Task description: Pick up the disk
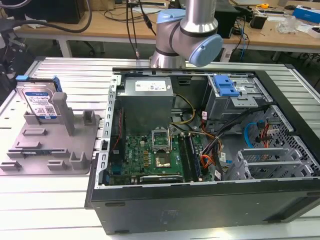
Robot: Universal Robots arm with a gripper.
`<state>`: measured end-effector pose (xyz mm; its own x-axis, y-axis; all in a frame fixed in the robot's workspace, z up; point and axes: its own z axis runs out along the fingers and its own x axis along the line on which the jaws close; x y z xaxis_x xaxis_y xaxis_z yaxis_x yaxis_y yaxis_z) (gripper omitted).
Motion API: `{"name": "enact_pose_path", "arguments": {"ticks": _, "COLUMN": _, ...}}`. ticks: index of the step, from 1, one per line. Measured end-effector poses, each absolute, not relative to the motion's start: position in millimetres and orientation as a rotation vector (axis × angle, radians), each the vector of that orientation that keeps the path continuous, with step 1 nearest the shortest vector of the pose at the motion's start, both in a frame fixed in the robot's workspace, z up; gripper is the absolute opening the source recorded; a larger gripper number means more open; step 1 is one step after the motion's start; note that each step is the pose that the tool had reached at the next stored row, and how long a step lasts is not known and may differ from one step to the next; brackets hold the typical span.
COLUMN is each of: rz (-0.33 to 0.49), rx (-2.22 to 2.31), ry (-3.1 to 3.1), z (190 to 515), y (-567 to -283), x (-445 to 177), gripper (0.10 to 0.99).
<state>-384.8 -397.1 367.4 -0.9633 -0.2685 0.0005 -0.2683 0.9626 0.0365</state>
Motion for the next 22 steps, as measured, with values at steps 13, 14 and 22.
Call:
{"name": "enact_pose_path", "arguments": {"ticks": 13, "rz": -0.052, "rx": 1.139, "ry": -2.915, "z": 365.8, "y": -397.1, "x": -384.8, "gripper": 0.416}}
{"name": "enact_pose_path", "arguments": {"ticks": 14, "rz": -0.052, "rx": 1.188, "ry": -2.895, "z": 365.5, "y": -397.2, "x": -384.8, "gripper": 0.478}}
{"name": "enact_pose_path", "arguments": {"ticks": 22, "rz": -0.045, "rx": 1.484, "ry": -2.749, "z": 363.7, "y": -397.2, "x": -384.8, "gripper": 0.541}}
